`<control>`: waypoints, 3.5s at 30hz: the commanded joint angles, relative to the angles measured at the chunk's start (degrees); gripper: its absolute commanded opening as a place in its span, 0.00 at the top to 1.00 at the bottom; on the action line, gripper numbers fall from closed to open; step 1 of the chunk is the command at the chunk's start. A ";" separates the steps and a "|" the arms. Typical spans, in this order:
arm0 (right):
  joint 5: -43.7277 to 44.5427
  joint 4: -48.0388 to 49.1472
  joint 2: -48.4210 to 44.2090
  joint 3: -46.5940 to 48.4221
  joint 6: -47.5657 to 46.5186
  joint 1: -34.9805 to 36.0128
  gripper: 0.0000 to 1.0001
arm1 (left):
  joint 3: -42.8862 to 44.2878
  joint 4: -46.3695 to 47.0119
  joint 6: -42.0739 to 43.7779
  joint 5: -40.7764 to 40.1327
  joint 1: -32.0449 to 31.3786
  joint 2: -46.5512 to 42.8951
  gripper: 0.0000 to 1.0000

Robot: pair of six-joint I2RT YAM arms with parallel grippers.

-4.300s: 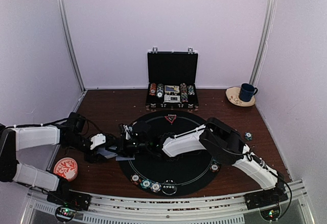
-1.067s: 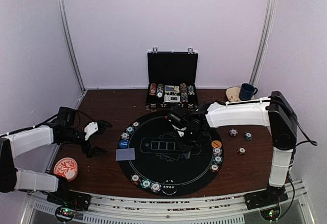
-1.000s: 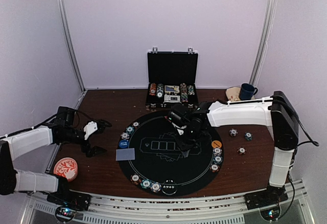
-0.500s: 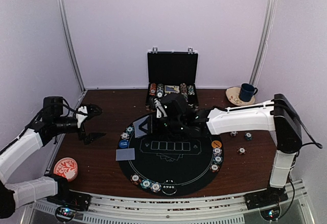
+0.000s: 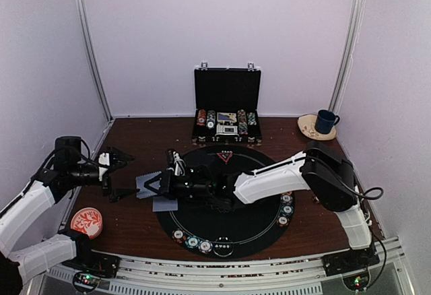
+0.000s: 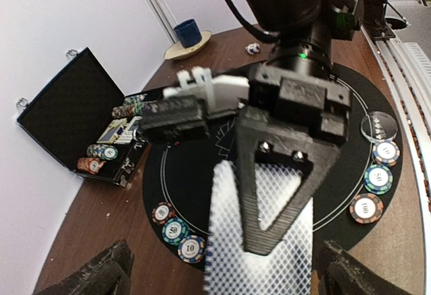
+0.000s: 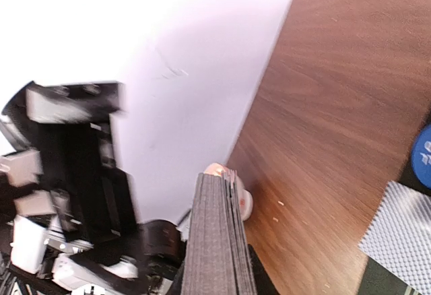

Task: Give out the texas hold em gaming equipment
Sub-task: Pass from the right arm to the left, then pick up the poker card from the face-down deck piles.

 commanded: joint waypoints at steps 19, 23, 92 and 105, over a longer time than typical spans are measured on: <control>-2.27 4.70 9.47 13.17 4.92 -0.55 1.00 | 1.29 -1.18 3.88 -7.21 -5.67 12.21 0.02; -2.30 4.31 9.61 13.62 5.23 -0.55 1.00 | 1.26 -0.82 4.31 -8.57 -5.87 13.93 0.02; -1.83 -2.26 10.57 13.39 0.37 -1.88 0.66 | 0.24 -2.64 5.77 -17.63 -6.90 20.41 0.87; -2.31 -5.21 9.04 10.26 -3.37 -1.92 0.64 | 0.13 -1.85 4.63 -17.77 -6.83 20.75 0.89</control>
